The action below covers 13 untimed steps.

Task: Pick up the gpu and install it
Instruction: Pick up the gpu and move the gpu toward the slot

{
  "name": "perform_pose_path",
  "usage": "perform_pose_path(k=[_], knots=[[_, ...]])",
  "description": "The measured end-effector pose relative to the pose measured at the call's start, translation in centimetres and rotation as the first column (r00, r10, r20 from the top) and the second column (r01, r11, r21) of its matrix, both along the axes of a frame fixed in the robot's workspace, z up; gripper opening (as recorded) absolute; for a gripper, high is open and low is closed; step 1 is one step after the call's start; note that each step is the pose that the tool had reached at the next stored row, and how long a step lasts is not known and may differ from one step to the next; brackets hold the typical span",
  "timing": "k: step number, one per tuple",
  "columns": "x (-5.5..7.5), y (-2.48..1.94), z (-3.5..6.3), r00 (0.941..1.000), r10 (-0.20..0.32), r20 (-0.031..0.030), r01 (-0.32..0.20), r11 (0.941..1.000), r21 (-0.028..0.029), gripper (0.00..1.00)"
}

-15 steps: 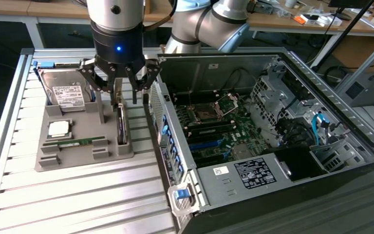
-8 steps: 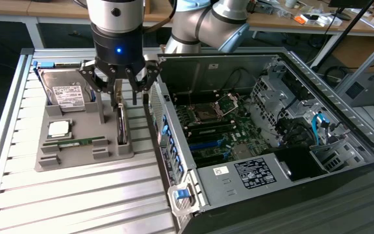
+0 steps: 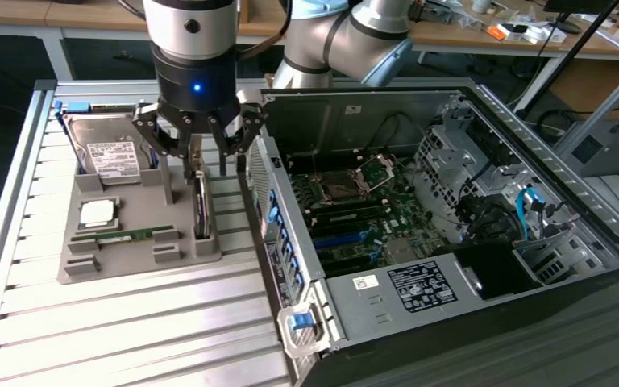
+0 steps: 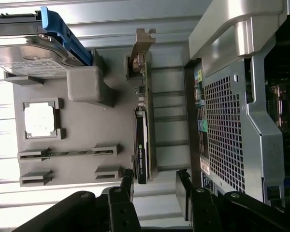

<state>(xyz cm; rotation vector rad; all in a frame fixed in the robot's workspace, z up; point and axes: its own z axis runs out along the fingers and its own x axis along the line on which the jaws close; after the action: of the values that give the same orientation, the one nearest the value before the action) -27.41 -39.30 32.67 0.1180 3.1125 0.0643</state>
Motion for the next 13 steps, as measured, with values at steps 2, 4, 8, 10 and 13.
perform_pose_path(k=[2, 4, 8, 10, 13], knots=[[0.0, 0.0, -0.13, 1.0, 0.0, -0.0001, 0.0, 1.0, 0.0, 0.48], [0.01, 0.01, -0.32, 1.0, 0.0, -0.0001, 0.0, 1.0, -0.0001, 0.48], [0.0, 0.12, -0.54, 1.0, 0.0, 0.0001, 0.0, 1.0, -0.0004, 0.48], [0.0, 0.2, -0.62, 1.0, 0.0, 0.0, 0.0, 1.0, -0.0007, 0.48], [0.0, 0.33, -0.71, 1.0, 0.0, -0.0001, 0.0, 1.0, -0.0013, 0.48]])
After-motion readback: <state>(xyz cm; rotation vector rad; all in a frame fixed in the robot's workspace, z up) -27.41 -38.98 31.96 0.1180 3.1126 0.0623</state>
